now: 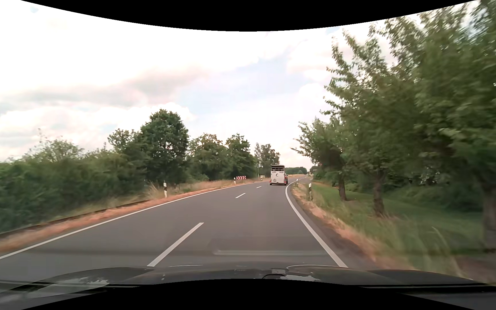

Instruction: Follow the waypoints while adhering to traffic rules and regulations

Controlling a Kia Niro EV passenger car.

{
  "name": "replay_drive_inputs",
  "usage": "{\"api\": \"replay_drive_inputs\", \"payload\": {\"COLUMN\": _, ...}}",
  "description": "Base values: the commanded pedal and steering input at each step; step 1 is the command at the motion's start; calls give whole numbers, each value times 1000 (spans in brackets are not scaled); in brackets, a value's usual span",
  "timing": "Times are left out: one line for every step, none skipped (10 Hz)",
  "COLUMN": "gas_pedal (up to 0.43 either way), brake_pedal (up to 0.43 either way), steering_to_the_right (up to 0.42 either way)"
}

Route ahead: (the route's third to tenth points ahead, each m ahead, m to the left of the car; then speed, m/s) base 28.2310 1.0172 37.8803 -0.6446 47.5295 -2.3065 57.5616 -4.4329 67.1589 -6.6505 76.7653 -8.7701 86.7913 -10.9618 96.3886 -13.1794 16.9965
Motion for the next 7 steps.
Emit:
{"api": "replay_drive_inputs", "payload": {"gas_pedal": 228, "brake_pedal": 0, "steering_to_the_right": 19}}
{"api": "replay_drive_inputs", "payload": {"gas_pedal": 228, "brake_pedal": 0, "steering_to_the_right": 19}}
{"api": "replay_drive_inputs", "payload": {"gas_pedal": 240, "brake_pedal": 0, "steering_to_the_right": 19}}
{"api": "replay_drive_inputs", "payload": {"gas_pedal": 240, "brake_pedal": 0, "steering_to_the_right": 20}}
{"api": "replay_drive_inputs", "payload": {"gas_pedal": 240, "brake_pedal": 0, "steering_to_the_right": 22}}
{"api": "replay_drive_inputs", "payload": {"gas_pedal": 248, "brake_pedal": 0, "steering_to_the_right": 24}}
{"api": "replay_drive_inputs", "payload": {"gas_pedal": 280, "brake_pedal": 0, "steering_to_the_right": 25}}
